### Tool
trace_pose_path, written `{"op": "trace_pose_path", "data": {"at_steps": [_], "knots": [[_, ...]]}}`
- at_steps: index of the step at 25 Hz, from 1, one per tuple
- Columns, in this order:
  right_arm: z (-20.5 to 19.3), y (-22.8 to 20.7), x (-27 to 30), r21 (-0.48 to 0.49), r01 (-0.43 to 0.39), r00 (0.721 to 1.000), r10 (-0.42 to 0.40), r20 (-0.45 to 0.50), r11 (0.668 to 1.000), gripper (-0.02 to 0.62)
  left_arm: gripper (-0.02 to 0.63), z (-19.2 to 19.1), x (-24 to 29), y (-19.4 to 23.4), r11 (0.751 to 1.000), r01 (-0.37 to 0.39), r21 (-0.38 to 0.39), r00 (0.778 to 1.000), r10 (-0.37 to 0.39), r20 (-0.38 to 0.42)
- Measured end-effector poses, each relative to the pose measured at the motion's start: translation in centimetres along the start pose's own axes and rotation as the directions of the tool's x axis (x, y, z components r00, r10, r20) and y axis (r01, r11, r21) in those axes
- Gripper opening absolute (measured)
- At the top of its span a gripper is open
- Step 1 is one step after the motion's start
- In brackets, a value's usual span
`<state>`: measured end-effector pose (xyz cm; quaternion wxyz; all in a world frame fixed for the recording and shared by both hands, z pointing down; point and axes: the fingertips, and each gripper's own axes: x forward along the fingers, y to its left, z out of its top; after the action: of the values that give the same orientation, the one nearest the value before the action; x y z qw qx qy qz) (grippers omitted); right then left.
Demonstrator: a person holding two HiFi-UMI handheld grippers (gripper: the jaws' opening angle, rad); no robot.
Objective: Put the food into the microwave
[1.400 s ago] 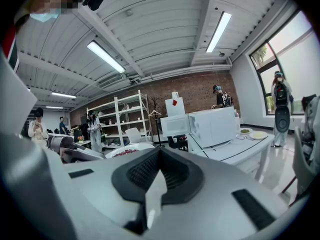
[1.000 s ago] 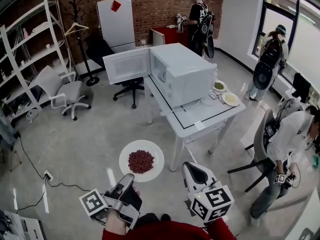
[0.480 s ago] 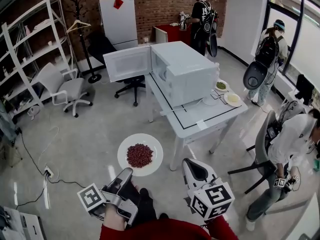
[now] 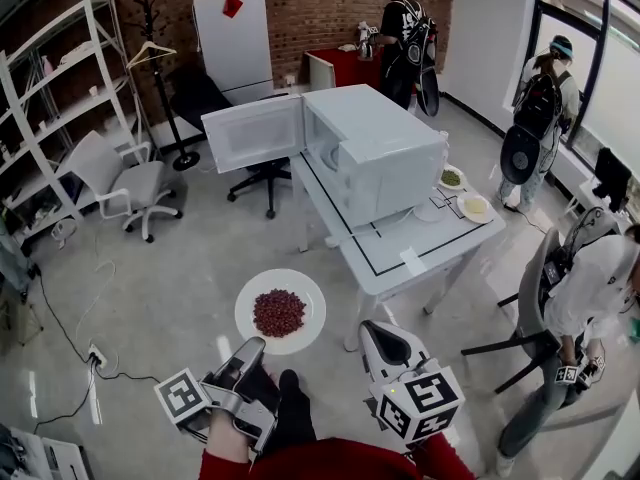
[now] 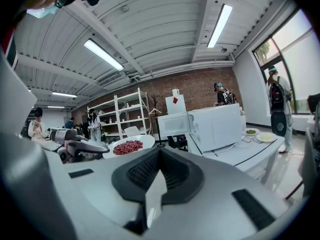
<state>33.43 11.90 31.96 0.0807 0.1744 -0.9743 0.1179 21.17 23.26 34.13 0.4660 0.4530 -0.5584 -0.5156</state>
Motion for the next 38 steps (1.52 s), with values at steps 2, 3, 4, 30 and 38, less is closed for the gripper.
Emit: {"op": "trace_pose_path", "data": {"at_steps": [2,3,4,30,38], "knots": [[0.1,-0.3,1.7,0.002,0.005,1.000,-0.005,-0.006,1.000,0.014,0.021,1.4,1.3,0.2,1.000,-0.003,-0.004,1.000,0.003,-0.006],[0.3,-0.4,2.6,0.003,0.009,1.000,-0.009,-0.008,1.000,0.014,0.021,2.1,1.9,0.3,1.000,-0.004,-0.007,1.000,0.004,-0.011],[0.5,-0.6,3.5,0.006,0.014,1.000,-0.014,-0.010,1.000,0.014,0.021,2.8,2.6,0.2,1.000,-0.004,-0.011,1.000,0.004,-0.016],[7.0,-2.1,25.9,-0.013,0.157,0.983,-0.158,-0.091,0.987,0.014,0.021,21.3,19.1,-1.9,0.999,0.011,-0.042,0.981,-0.019,-0.194],[7.2,-4.5,29.0,-0.051,0.194,0.972,-0.199,-0.123,0.980,0.014,0.021,23.6,23.5,-1.0,0.999,0.003,-0.053,0.981,-0.013,-0.192]]}}
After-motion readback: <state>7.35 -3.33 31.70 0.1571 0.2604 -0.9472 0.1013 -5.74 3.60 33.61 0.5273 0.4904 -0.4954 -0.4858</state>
